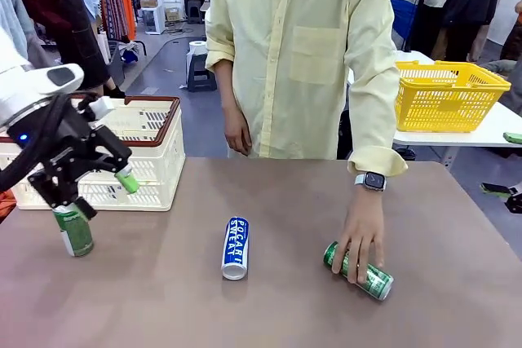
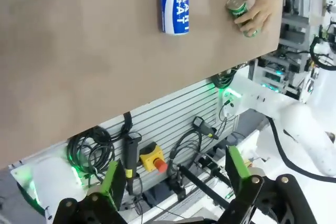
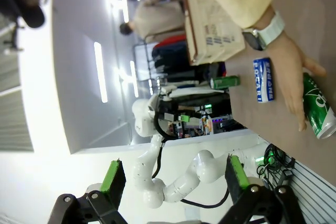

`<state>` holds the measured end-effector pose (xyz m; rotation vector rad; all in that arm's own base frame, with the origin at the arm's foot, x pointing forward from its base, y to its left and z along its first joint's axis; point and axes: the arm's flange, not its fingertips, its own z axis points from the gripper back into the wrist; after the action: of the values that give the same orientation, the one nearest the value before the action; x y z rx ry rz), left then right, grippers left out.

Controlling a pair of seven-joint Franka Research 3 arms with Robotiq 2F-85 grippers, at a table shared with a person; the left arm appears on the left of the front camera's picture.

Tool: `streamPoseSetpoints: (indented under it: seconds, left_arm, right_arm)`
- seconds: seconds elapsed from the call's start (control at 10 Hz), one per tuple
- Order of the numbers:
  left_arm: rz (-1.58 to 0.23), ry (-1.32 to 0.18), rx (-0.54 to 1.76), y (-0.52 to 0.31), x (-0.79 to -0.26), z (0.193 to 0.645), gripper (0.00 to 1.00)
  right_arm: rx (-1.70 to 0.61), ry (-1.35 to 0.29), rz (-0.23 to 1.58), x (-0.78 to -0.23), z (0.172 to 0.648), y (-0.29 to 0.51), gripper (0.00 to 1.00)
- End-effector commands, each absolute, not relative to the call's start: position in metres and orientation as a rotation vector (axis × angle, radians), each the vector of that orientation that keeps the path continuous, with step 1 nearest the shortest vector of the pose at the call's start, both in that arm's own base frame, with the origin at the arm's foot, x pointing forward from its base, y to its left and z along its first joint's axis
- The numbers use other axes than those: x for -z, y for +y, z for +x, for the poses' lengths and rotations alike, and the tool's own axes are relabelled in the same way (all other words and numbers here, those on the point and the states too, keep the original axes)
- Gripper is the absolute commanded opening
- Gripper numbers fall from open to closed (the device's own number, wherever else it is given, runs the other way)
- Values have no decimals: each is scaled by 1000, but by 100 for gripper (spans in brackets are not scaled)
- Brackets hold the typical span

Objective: Place the drinks into the Shopping basket.
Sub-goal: Pick up one drink and place it into the Shopping basket.

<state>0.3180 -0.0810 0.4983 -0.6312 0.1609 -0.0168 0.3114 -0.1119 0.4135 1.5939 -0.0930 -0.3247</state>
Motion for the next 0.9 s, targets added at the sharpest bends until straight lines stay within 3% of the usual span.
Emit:
streamPoseSetpoints:
  seconds: [0.0, 0.5, 0.8]
  left_arm:
    - [-683, 136, 35, -89, -494, 315, 100]
    - [-544, 247, 169, -191, -491, 353, 100]
    - [-400, 269, 120, -248, -462, 376, 100]
  right_arm:
    - [328, -92, 1612, -419, 312, -112, 100]
    - [328, -92, 1612, -419, 312, -112, 100]
    - [328, -92, 1612, -419, 312, -112, 100]
